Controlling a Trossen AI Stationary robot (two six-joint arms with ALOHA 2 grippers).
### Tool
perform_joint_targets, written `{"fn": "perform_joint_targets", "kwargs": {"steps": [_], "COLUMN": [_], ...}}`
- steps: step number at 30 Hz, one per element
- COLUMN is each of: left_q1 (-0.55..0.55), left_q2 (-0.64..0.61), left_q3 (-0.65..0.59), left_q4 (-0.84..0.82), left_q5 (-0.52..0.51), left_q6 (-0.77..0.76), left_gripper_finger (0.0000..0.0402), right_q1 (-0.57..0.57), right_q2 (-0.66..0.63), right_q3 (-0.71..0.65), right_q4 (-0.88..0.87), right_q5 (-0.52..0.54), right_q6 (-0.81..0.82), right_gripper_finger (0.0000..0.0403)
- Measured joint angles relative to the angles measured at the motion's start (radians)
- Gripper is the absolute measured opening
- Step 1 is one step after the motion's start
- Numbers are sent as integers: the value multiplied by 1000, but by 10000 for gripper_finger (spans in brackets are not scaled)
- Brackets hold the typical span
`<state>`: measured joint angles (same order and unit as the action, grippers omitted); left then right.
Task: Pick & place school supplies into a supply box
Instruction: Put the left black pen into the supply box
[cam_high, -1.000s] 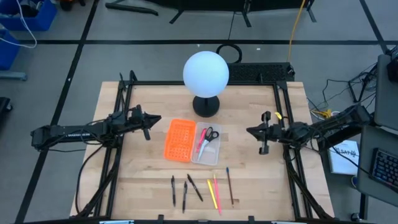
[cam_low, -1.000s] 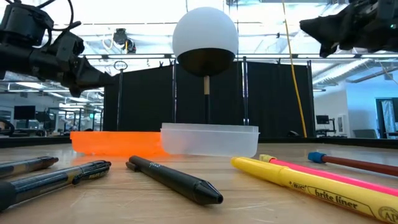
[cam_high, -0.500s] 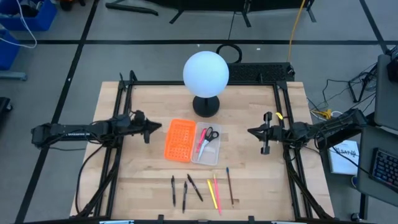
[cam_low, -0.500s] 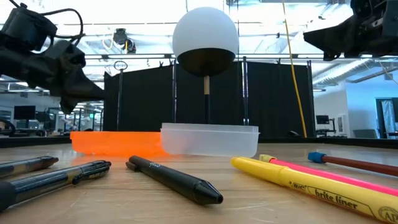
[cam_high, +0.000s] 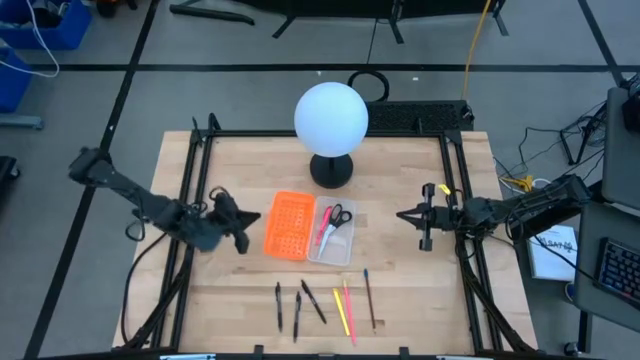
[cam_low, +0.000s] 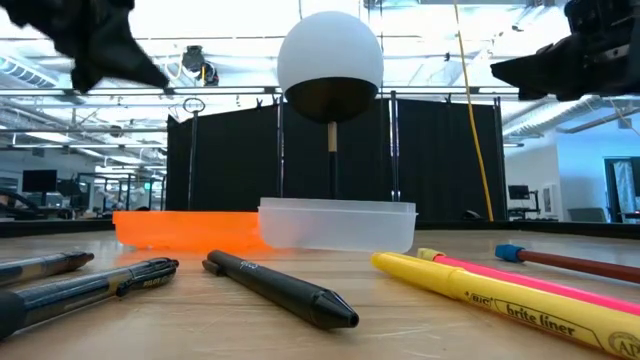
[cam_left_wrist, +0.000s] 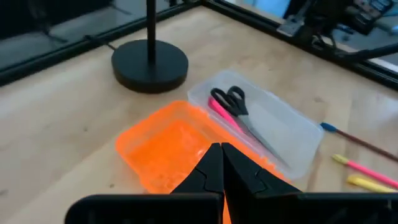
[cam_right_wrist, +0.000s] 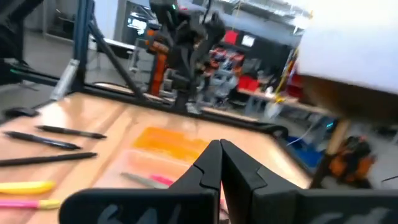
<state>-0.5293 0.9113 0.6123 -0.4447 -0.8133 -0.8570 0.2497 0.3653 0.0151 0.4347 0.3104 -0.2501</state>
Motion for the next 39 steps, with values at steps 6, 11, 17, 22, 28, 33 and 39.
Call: {"fn": "perform_joint_targets", "kwargs": {"steps": [6,11,17,22,28,33,39], "left_q1": [-60,-129,-194,-214,-231,-260,-280], "left_q2": [331,544,662,729,816,899,1027], "left_q3": [286,479,631,671,676,697,861], "left_q4": [-338,-456,-455,-457,-452,-448,-449], "left_q5": [94,110,3,12,129,282,442], "left_q6": [-385,-514,-566,-650,-806,-944,-1049], "left_gripper_finger": [2,2,1,1,2,2,2], "right_q1": [0,0,0,0,0,0,0], "right_q2": [-4,-20,-58,-122,-206,-258,-267], "right_q3": [2,17,21,21,21,21,21], "right_q4": [-16,-35,-68,-86,-145,-158,-168], "right_q5": [-233,-342,-343,-346,-346,-340,-340], "right_q6": [159,247,264,257,250,225,194], "right_gripper_finger": [0,0,0,0,0,0,0]}}
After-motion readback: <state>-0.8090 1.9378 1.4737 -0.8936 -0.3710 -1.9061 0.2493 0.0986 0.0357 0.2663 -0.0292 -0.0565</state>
